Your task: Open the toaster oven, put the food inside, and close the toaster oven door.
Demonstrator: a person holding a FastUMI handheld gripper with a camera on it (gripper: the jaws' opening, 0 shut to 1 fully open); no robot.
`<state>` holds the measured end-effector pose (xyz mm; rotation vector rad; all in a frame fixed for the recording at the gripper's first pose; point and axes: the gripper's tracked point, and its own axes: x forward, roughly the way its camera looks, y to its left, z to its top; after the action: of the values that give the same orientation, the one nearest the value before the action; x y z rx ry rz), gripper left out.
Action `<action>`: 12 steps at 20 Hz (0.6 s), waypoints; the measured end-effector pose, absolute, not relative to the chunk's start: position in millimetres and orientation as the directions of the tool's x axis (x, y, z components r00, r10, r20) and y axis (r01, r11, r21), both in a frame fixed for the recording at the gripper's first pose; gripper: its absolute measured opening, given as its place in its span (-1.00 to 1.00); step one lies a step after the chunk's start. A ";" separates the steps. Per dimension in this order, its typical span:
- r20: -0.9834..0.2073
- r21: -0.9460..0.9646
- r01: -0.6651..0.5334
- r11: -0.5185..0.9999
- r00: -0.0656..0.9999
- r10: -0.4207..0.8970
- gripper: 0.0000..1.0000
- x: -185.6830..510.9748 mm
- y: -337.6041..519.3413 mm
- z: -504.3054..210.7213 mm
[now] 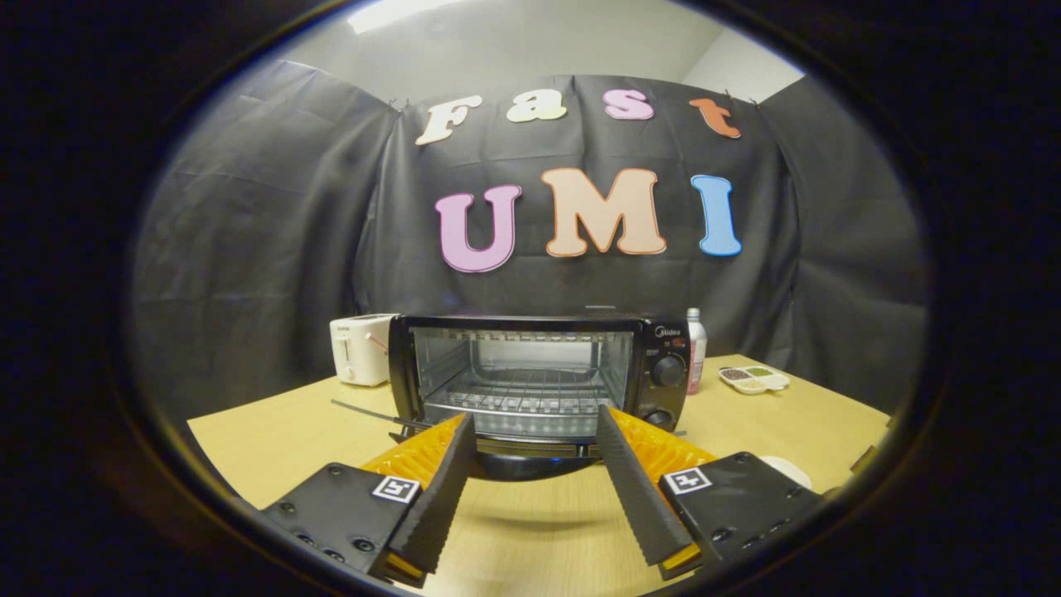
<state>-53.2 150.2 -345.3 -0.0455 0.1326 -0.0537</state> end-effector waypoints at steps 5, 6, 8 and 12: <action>-0.212 -0.041 0.051 0.998 0.976 -0.059 0.82 -66.8 150.6 -364.8; -0.229 -0.035 0.048 0.998 0.972 -0.055 0.82 -68.9 149.8 -368.4; -0.258 -0.016 0.044 0.999 0.965 -0.046 0.81 -73.7 149.1 -375.1; -0.330 0.047 0.052 0.998 0.943 -0.034 0.81 -79.1 143.9 -393.4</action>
<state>-79.1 143.9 -393.4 0.0554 0.3356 -0.0437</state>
